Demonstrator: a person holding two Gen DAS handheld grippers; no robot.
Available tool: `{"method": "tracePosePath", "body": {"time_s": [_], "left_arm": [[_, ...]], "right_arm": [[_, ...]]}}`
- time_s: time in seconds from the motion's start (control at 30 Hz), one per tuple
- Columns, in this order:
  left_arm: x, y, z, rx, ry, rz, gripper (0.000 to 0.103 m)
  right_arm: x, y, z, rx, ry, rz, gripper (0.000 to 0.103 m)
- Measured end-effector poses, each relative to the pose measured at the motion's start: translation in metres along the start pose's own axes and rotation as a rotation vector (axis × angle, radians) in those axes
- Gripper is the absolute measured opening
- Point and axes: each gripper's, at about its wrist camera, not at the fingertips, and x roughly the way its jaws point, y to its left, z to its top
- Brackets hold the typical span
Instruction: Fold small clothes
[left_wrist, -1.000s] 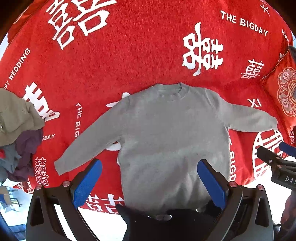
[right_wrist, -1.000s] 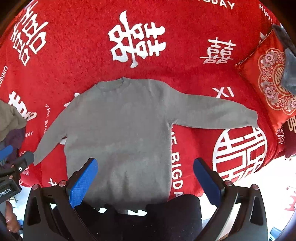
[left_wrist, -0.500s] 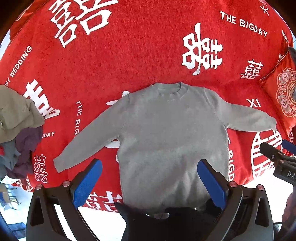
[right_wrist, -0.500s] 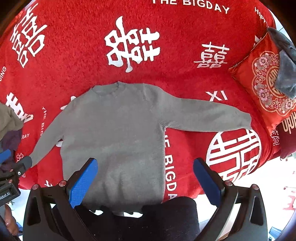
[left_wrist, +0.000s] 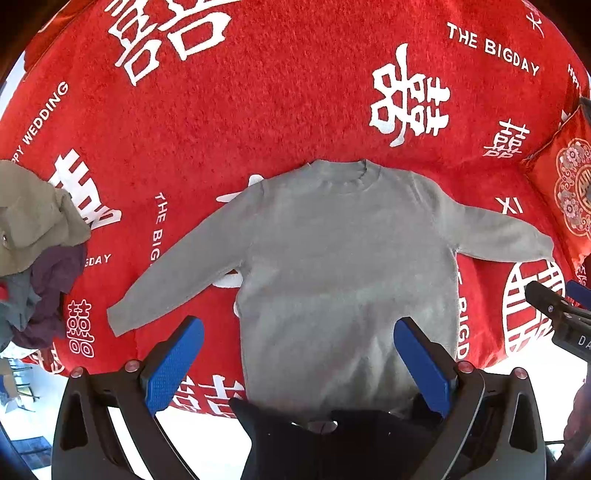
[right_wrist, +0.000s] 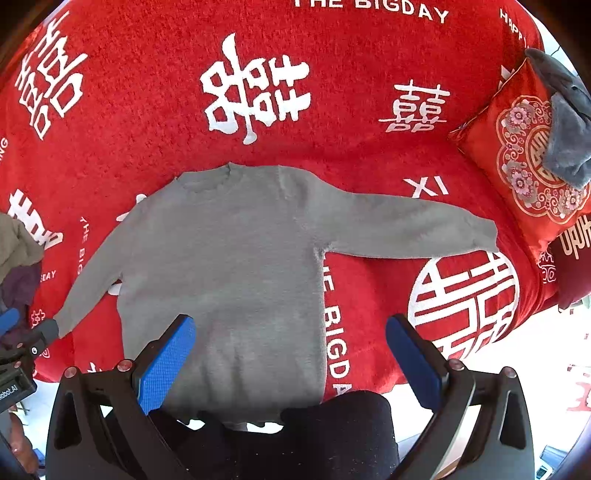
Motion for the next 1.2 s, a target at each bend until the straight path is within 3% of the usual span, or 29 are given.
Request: {"method": "tracePosePath", "body": {"time_s": [1.2], "left_arm": [[0.025,0.02,0.006,-0.057,0.02,-0.012,0.103]], "right_arm": [[0.018,0.001,0.008,-0.029,0.05,-0.04,0.103]]}}
